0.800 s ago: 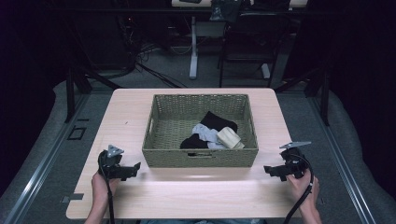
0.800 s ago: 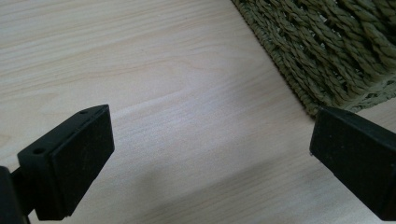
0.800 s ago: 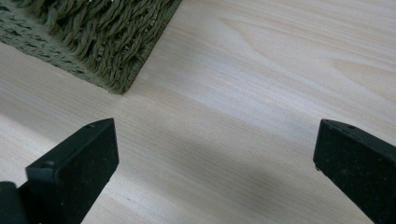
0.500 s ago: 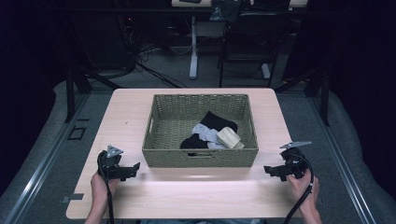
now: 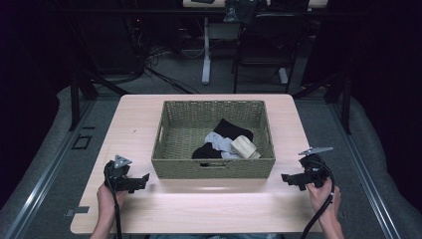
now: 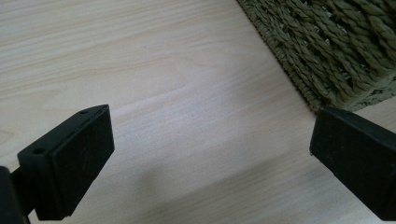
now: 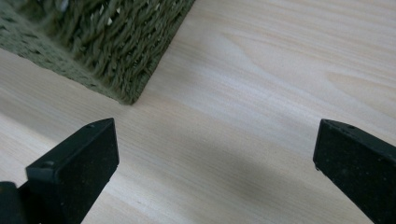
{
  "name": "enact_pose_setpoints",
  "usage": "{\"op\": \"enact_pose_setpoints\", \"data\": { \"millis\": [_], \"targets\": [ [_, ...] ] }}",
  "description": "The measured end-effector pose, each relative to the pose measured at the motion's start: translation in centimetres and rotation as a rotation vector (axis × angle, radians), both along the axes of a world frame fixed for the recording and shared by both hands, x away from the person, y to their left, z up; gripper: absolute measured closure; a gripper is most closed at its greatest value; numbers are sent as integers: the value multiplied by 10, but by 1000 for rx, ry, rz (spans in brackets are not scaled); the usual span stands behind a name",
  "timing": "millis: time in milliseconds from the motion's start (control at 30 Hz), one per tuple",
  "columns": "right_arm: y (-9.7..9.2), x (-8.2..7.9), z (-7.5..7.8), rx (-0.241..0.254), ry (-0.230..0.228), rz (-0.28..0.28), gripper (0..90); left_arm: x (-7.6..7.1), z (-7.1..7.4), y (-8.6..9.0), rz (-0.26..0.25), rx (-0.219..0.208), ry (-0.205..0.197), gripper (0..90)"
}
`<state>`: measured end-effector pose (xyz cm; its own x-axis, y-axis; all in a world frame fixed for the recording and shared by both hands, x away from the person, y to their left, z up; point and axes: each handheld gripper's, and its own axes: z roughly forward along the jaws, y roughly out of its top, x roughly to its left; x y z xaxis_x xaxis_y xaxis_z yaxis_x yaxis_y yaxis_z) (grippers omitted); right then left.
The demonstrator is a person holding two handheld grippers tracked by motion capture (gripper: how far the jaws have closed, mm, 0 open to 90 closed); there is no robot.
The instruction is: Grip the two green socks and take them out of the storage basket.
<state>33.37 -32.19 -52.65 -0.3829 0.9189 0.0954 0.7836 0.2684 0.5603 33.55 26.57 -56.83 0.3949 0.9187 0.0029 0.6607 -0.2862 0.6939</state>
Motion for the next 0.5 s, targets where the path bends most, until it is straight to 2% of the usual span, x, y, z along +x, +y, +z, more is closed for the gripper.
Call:
{"op": "enact_pose_setpoints", "data": {
  "millis": [333,500],
  "targets": [
    [3,4,24,-25,-11,2,0,0,0,1,1,1,4,0],
    [-5,7,42,-7,-24,-13,0,1,0,1,0,2,1,0]
  ]
}}
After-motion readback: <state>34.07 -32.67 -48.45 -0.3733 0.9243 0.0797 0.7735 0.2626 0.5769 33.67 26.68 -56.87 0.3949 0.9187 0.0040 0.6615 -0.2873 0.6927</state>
